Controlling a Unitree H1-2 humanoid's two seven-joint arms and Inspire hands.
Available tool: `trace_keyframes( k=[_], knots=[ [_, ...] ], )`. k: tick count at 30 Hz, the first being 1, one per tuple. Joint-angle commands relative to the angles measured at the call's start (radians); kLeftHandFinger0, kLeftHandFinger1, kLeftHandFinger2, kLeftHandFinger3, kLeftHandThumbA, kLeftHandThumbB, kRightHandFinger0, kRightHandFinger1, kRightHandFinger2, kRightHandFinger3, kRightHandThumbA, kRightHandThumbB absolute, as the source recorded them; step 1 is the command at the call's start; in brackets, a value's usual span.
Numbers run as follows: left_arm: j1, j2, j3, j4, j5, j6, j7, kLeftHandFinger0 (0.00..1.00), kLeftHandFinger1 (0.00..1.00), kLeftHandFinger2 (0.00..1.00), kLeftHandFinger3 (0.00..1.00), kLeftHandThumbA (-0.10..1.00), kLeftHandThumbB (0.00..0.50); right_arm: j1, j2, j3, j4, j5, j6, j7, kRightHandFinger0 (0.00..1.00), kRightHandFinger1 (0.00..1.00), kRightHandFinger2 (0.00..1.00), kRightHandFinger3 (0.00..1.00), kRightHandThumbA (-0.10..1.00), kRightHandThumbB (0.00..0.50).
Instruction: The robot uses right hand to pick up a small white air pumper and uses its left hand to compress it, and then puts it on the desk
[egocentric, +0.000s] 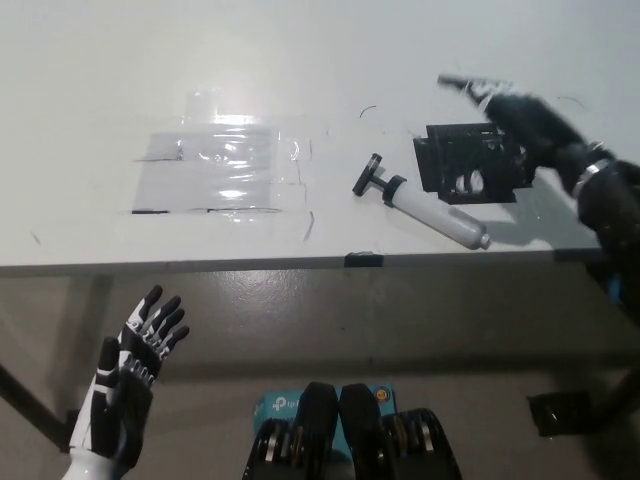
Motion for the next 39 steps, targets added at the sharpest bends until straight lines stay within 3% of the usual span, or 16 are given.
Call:
trace_keyframes(
  k=[1, 3, 5, 8, 9, 10, 12, 16, 20, 25, 31, 39],
  knots=[
    [-0.014, 0.011, -0.002, -0.031, 0.016, -0.036, -0.02, 1.0, 1.0, 1.0, 1.0, 1.0, 0.22, 0.036, 0.004, -0.136, -0.24, 0.141, -0.065, -0.123, 1.0, 1.0, 1.0, 1.0, 1.0, 0.383],
    [-0.015, 0.012, -0.004, -0.029, 0.021, -0.042, -0.021, 1.0, 1.0, 1.0, 1.0, 1.0, 0.217, 0.077, 0.027, -0.172, -0.35, 0.158, -0.037, -0.127, 1.0, 1.0, 1.0, 1.0, 1.0, 0.391],
    [-0.035, 0.008, -0.008, -0.018, 0.017, -0.038, -0.022, 1.0, 1.0, 1.0, 1.0, 1.0, 0.229, 0.156, 0.052, -0.203, -0.538, 0.177, -0.016, -0.129, 1.0, 1.0, 1.0, 1.0, 1.0, 0.359],
    [-0.055, 0.007, -0.008, -0.011, 0.025, -0.034, -0.018, 1.0, 1.0, 1.0, 1.0, 1.0, 0.241, 0.259, 0.098, -0.213, -0.708, 0.246, 0.001, -0.123, 1.0, 1.0, 1.0, 1.0, 1.0, 0.39],
    [-0.069, 0.008, -0.008, -0.006, 0.025, -0.033, -0.018, 1.0, 1.0, 1.0, 1.0, 1.0, 0.245, 0.264, 0.103, -0.216, -0.725, 0.259, 0.006, -0.118, 1.0, 1.0, 1.0, 1.0, 1.0, 0.478],
    [-0.081, 0.006, -0.007, 0.0, 0.021, -0.036, -0.019, 1.0, 1.0, 1.0, 1.0, 1.0, 0.243, 0.331, 0.132, -0.208, -0.8, 0.281, 0.006, -0.128, 1.0, 1.0, 1.0, 1.0, 1.0, 0.396],
    [-0.094, 0.004, -0.007, 0.013, 0.019, -0.046, -0.02, 1.0, 1.0, 1.0, 1.0, 1.0, 0.24, 0.424, 0.17, -0.187, -0.856, 0.302, -0.021, -0.141, 1.0, 1.0, 1.0, 1.0, 1.0, 0.395],
    [-0.093, 0.004, -0.013, 0.032, 0.026, -0.064, -0.027, 1.0, 1.0, 1.0, 1.0, 1.0, 0.224, 0.618, 0.263, -0.133, -0.803, 0.361, -0.156, -0.178, 1.0, 1.0, 1.0, 1.0, 1.0, 0.311],
    [-0.092, 0.002, -0.01, 0.077, 0.051, -0.091, -0.014, 1.0, 1.0, 1.0, 1.0, 1.0, 0.232, 0.698, 0.333, -0.145, -0.625, 0.267, -0.247, -0.232, 1.0, 1.0, 1.0, 1.0, 1.0, 0.299],
    [-0.082, -0.005, -0.007, 0.146, 0.061, -0.125, -0.01, 1.0, 1.0, 1.0, 1.0, 1.0, 0.171, 0.704, 0.371, -0.171, -0.389, 0.255, -0.317, -0.28, 1.0, 1.0, 1.0, 1.0, 1.0, 0.295],
    [-0.084, 0.002, 0.003, 0.228, 0.071, -0.197, -0.014, 1.0, 1.0, 1.0, 1.0, 1.0, 0.126, 0.689, 0.412, -0.166, -0.202, 0.386, -0.32, -0.267, 1.0, 1.0, 1.0, 1.0, 1.0, 0.189],
    [-0.094, 0.018, 0.027, 0.275, 0.077, -0.233, -0.008, 1.0, 1.0, 1.0, 1.0, 1.0, 0.116, 0.668, 0.415, -0.147, -0.078, 0.321, -0.32, -0.319, 1.0, 1.0, 1.0, 1.0, 1.0, 0.226]
  ],
)
